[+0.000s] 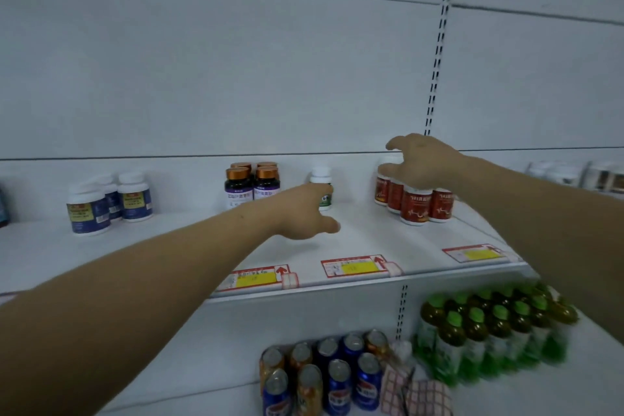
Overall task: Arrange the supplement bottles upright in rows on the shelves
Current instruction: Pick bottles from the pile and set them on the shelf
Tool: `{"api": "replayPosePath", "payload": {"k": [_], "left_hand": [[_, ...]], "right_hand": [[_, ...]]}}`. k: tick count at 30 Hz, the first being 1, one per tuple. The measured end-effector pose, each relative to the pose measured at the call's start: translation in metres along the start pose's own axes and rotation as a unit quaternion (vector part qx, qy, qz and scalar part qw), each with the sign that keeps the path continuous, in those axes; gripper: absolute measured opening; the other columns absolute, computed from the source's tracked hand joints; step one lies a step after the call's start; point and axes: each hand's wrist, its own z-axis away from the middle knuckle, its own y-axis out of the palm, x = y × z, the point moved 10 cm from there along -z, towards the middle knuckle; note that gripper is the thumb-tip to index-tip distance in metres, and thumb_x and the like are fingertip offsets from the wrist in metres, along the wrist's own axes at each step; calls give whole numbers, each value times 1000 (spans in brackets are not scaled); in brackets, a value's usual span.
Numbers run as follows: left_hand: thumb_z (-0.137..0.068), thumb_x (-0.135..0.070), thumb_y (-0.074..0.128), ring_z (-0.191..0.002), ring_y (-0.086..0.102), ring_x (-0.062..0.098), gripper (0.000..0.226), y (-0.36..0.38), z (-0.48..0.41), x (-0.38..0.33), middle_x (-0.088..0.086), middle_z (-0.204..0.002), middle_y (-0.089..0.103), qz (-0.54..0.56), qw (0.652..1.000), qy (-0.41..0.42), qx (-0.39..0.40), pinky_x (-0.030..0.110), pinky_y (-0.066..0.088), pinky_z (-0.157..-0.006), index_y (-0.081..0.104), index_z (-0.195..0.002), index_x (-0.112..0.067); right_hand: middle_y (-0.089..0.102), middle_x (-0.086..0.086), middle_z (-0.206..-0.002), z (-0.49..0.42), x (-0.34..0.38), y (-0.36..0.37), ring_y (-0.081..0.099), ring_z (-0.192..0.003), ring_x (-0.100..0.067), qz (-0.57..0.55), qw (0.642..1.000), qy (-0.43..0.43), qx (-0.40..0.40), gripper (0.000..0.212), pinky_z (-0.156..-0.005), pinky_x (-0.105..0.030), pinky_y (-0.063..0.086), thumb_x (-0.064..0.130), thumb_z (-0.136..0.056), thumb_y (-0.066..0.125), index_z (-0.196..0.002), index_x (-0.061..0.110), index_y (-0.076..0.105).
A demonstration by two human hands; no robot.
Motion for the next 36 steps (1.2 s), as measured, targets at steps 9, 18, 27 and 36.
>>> {"api": "replayPosePath", "payload": {"k": [9, 18, 27, 36], "left_hand": [[-86, -39, 63, -112, 48, 8, 70, 48, -64, -107, -4, -142, 41, 77, 997, -7, -11, 13, 30, -85, 27, -145, -25], [-77, -9, 72, -94, 55, 13, 83, 83, -108, -122, 2, -114, 55, 262, 951, -115, -121, 28, 41, -79, 19, -140, -17], [-81, -16, 70, -89, 54, 10, 41, 80, -118, -100, -9, -99, 54, 257, 938, -155, -172, 27, 38, -79, 47, -113, -27], [-74, -17, 77, -84, 53, 3, 87, 79, -138, -92, -14, -100, 51, 290, 940, -131, -122, 25, 44, -73, 19, -139, -26]], "right_hand": [[33, -7, -150, -5, -117, 9, 35, -133, -27, -32, 999, -11, 13, 68, -103, -37, 31, 60, -89, 45, -145, 23, 32], [52, -12, -129, -14, -148, 61, 53, -98, -24, -167, 978, -110, 51, 82, -77, -29, 37, 43, -83, 66, -146, 24, 17], [49, 6, -77, -25, -136, 70, 52, -70, -14, -263, 956, -132, 23, 76, -53, -25, 33, 31, -81, 67, -139, 26, 19], [39, -3, -140, -43, -152, 63, 47, -118, -20, -311, 946, -84, 36, 90, -84, -28, 39, 47, -70, 73, -144, 28, 27]]}}
